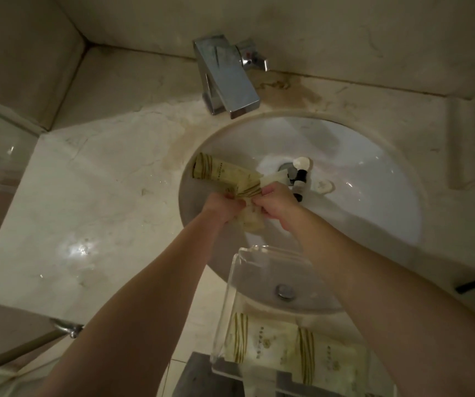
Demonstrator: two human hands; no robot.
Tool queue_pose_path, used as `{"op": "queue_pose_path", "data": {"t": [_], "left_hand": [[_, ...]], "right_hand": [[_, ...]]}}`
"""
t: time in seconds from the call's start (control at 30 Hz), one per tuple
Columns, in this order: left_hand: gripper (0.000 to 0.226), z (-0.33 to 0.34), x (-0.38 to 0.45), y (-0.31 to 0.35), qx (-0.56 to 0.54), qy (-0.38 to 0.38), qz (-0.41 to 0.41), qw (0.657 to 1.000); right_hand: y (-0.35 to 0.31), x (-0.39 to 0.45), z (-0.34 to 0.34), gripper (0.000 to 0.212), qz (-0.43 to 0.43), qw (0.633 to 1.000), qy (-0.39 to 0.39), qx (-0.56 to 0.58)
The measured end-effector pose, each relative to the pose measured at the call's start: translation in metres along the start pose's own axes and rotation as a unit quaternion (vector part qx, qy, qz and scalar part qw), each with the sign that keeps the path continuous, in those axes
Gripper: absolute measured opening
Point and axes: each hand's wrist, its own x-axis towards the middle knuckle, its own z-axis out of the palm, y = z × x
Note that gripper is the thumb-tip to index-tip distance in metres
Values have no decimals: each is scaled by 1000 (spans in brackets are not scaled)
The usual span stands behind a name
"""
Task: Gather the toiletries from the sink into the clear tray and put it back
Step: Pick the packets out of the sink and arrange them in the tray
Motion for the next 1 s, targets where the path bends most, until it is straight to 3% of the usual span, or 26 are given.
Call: {"op": "queue_pose_path", "data": {"t": [0.17,0.27,0.43,0.6,0.73,0.83,0.9,1.0], "left_hand": [[36,-13,-16,13,-140,-47,28,989],[20,-19,-35,25,-173,-74,44,981],[14,-30,-63,38,-209,-98,72,970],[41,-39,-94,45,-217,-132,128,959],[29,-42,-119,41,-201,-186,137,952],[24,-41,-132,32,-199,-213,121,949],[33,-40,-136,26,-193,-218,111,950],[39,-38,-143,10,-120,-205,156,959]], "right_hand": [[-13,-17,-13,24,-20,997,0,81],[-17,-31,-29,19,-47,992,-24,114],[-18,-58,-58,20,-64,986,30,153],[-10,-99,-88,18,-114,976,107,150],[8,-133,-107,9,-156,977,102,99],[28,-153,-112,14,-174,982,63,20],[41,-166,-113,12,-179,983,20,-30],[61,-191,-107,16,-170,979,-32,-107]]}}
